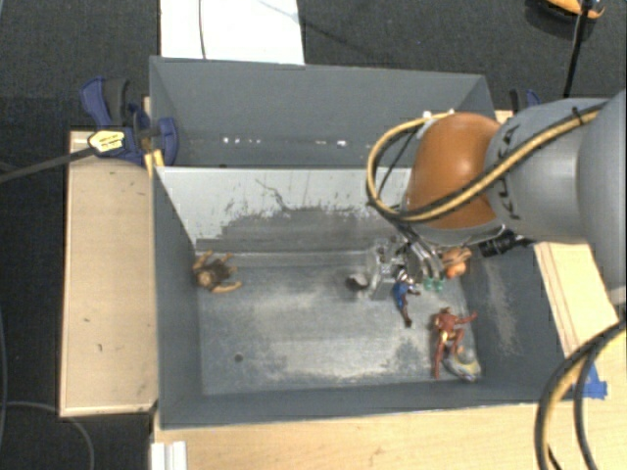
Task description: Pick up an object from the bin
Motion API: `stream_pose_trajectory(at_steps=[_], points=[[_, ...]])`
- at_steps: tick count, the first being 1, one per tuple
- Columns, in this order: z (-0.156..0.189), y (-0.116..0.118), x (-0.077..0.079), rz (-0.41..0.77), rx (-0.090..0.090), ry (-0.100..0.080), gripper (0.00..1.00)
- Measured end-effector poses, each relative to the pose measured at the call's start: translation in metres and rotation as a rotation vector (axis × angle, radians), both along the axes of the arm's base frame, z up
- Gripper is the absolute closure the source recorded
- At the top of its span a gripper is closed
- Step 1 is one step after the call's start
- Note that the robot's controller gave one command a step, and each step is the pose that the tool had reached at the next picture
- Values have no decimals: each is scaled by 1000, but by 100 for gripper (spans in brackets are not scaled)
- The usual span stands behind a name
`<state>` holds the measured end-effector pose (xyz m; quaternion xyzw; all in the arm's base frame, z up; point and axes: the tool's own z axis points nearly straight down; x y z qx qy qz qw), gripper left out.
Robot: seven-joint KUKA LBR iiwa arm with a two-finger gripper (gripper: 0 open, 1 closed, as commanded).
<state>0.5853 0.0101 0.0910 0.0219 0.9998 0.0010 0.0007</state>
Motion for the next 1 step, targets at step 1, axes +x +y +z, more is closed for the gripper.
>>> stream_pose_trajectory(at_steps=[1], points=[[19,0,2,0,0,-7,100]])
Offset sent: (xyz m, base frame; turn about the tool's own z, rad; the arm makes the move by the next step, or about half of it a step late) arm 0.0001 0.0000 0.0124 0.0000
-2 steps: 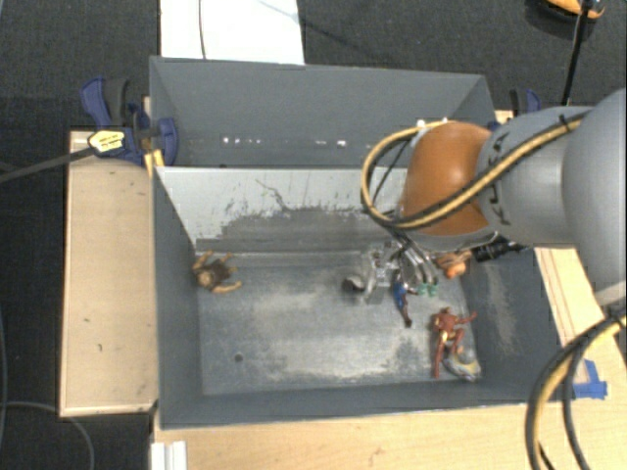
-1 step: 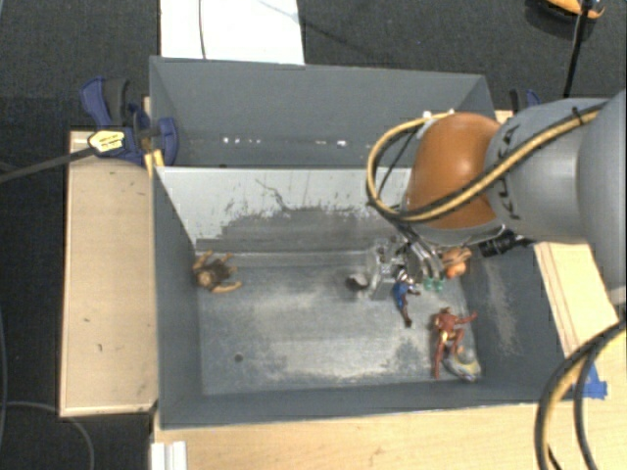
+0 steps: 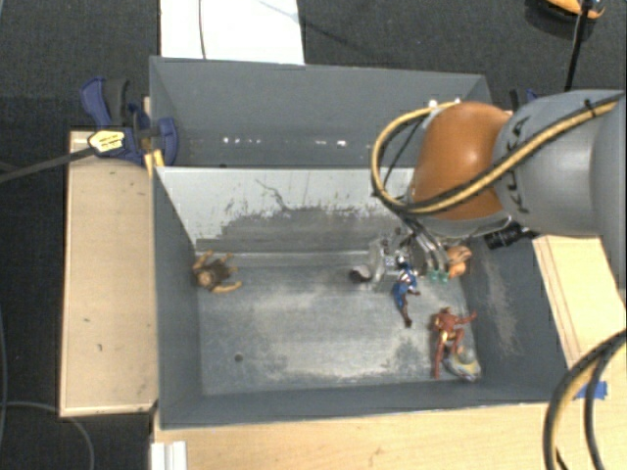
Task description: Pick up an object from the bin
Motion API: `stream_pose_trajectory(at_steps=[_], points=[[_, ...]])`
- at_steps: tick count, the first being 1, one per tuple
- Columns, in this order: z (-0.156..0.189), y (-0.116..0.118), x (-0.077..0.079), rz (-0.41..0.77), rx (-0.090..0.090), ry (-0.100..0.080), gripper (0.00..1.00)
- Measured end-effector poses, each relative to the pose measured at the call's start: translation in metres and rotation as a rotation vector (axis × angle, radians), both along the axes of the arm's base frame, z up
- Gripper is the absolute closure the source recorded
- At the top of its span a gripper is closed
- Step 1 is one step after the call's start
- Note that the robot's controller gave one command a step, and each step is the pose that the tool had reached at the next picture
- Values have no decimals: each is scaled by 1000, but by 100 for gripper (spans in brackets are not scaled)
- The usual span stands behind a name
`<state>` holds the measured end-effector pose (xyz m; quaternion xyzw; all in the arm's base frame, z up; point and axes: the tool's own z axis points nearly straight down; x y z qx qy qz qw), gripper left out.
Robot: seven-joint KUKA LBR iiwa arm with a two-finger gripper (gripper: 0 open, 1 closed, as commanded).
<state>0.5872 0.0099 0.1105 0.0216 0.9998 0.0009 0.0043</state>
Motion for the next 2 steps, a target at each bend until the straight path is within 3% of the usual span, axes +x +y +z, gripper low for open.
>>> stream_pose_trajectory(at_steps=[1,2], points=[[10,0,1,0,0,-5,100],[20,0,0,0,0,2,100]])
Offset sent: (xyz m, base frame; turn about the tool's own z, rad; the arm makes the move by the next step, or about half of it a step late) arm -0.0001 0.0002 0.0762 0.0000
